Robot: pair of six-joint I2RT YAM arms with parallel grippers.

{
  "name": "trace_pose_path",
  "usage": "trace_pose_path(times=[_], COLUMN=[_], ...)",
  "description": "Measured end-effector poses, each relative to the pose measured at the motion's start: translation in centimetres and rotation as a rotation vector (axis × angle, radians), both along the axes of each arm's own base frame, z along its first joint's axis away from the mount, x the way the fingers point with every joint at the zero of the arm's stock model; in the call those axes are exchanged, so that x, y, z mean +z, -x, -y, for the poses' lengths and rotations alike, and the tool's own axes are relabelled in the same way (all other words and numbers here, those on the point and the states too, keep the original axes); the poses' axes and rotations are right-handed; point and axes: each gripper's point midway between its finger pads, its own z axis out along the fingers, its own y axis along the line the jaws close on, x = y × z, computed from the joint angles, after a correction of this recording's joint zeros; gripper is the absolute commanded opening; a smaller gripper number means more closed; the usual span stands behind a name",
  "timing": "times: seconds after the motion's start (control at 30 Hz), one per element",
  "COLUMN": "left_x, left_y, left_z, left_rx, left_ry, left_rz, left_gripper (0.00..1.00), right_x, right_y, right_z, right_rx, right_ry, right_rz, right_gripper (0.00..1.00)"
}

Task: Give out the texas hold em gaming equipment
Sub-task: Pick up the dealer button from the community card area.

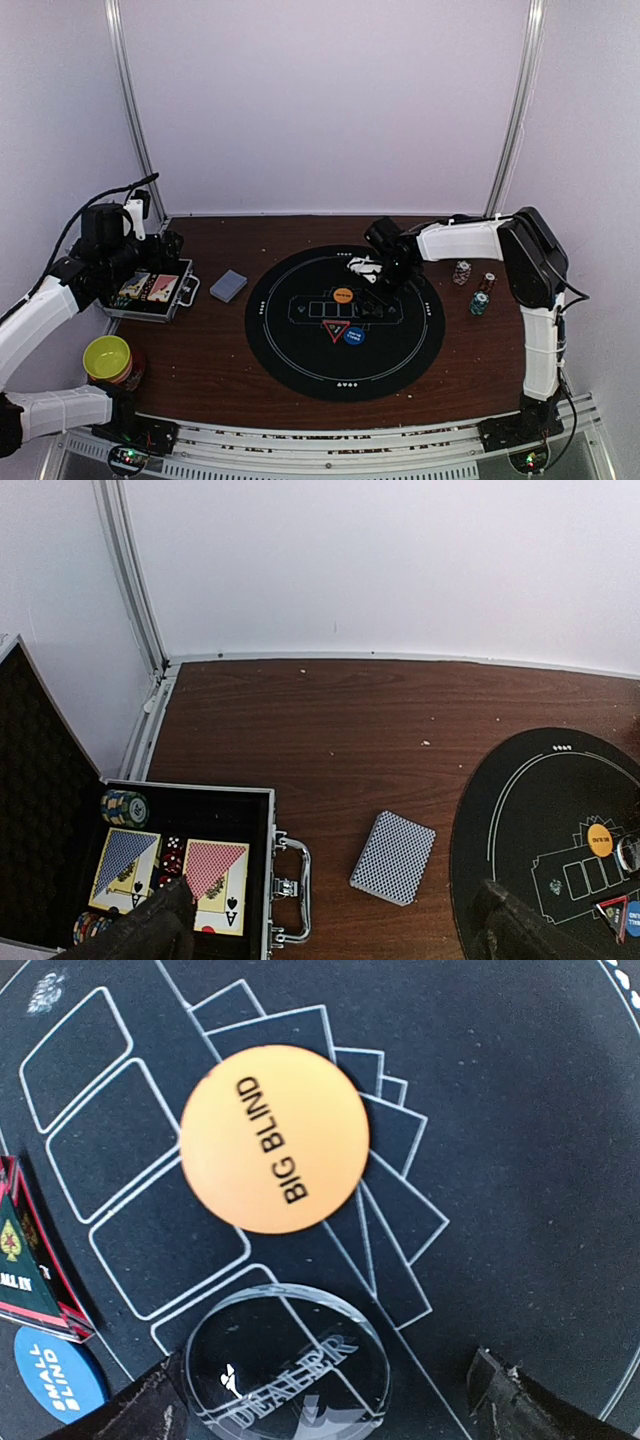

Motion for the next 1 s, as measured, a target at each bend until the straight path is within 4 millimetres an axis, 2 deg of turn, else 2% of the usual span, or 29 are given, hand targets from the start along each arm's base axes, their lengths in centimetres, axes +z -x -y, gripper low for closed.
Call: trace_pose_path(times=[0.23,0.37,0.6,0.87,1.0], left_x=[0.0,0.0,0.0,0.0,0.0], left_y=[0.0,0.0,0.0,0.0,0.0], left_z=[0.0,0.0,0.0,0.0,0.0], left_rx=[0.000,0.000,0.000,0.000,0.000], left_ry=[0.000,0.000,0.000,0.000,0.000], left_rz=[0.000,0.000,0.000,0.000,0.000], left_gripper=[0.98,0.98,0.98,0.98,0.98], right_x=[-0.1,-0.1,-0.1,0.0,0.1], right_y=[0.2,0.7,1.2,1.4,1.6], right_z=[0.1,-0.1,-0.6,-0.9,-1.1], right_rx=[0.010,0.025,0.052,0.063,0.072], right_ry=[-0.001,0.000,-0.001,-0.008,-0.006], right_rz=[0.007,0.009,0.006,-0.006,-0.012], right_gripper=[0.89,0.79,0.76,0.54,0.46])
